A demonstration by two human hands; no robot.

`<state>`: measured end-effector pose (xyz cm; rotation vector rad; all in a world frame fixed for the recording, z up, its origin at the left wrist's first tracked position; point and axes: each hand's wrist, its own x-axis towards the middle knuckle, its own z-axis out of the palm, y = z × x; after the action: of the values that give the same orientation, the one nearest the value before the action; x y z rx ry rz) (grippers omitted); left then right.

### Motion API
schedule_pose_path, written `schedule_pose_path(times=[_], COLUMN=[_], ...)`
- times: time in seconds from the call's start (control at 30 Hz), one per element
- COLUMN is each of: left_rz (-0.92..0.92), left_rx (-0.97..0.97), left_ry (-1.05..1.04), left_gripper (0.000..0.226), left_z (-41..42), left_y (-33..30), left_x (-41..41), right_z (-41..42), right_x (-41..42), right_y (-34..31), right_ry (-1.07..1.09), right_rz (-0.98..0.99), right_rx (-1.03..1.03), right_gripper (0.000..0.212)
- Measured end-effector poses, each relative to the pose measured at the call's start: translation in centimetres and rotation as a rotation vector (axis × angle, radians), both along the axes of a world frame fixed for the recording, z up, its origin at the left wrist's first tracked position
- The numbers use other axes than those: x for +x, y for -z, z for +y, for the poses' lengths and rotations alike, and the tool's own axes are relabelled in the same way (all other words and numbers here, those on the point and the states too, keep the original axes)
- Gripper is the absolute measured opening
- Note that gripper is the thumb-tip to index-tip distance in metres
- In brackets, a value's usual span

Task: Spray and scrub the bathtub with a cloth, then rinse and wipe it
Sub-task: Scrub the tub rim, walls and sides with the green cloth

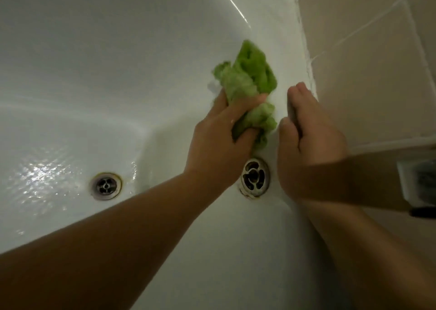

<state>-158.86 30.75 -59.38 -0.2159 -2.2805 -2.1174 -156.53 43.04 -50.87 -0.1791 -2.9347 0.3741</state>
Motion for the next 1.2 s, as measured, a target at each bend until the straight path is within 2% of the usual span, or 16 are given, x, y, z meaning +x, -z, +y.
schedule_pose_path(times=[0.07,0.17,0.27,0.33,0.5,0.6,0.7,0.87,0.97,1.07,1.13,1.2], left_rz=[-0.135,-0.162,-0.099,-0.129,-0.369,-0.318,-0.257,-0.612,-0.549,-0.429,-0.448,-0.547], left_rx=[0.048,0.136,-0.001,-0.104,-0.094,-0.035,-0.056,-0.227,-0.178,-0.139,-0.220,-0.373], left_ry=[0.043,0.111,0.095,0.044,0.066,0.091,0.049,0.046,0.081,0.046,0.034,0.051], left_gripper=[0.048,0.069,0.084,0.083,0.076,0.069,0.068,0.064,0.066,0.070,0.072,0.073], left_z=[-0.5,-1.2,-1.1,-1.0,-1.2,-1.0,-0.8,-1.2,-1.0,-0.7,-1.0,-2.4], left_y=[0.5,0.0,0.1,1.5,4.2,3.5,4.7,8.9,7.3,8.3,11.0,14.5], left_x=[2.4,2.9,1.2,0.5,4.1,5.9,5.0,5.7,8.9,7.7,5.3,3.5], right_z=[-0.1,-0.2,0.0,0.0,0.0,-0.1,0.0,0.6,0.4,0.5,0.5,0.3], right_x=[0.1,0.5,0.7,0.6,0.3,0.3,1.8,4.6,4.4,4.3,4.2,4.0], right_y=[0.0,0.0,0.0,-0.1,-0.3,-0.6,-0.6,-0.1,-0.2,-0.1,-0.3,-0.3], right_ry=[0.005,0.013,0.004,-0.007,-0.014,-0.006,-0.025,-0.030,-0.039,-0.036,-0.038,-0.046], right_rz=[0.018,0.017,0.021,0.003,-0.055,-0.098,-0.148,-0.172,-0.172,-0.182,-0.191,-0.199], right_rx=[-0.001,-0.012,-0.012,0.008,0.045,0.051,0.081,0.096,0.124,0.132,0.129,0.122], right_gripper=[0.055,0.054,0.053,0.052,0.055,0.060,0.066,0.074,0.073,0.073,0.075,0.078])
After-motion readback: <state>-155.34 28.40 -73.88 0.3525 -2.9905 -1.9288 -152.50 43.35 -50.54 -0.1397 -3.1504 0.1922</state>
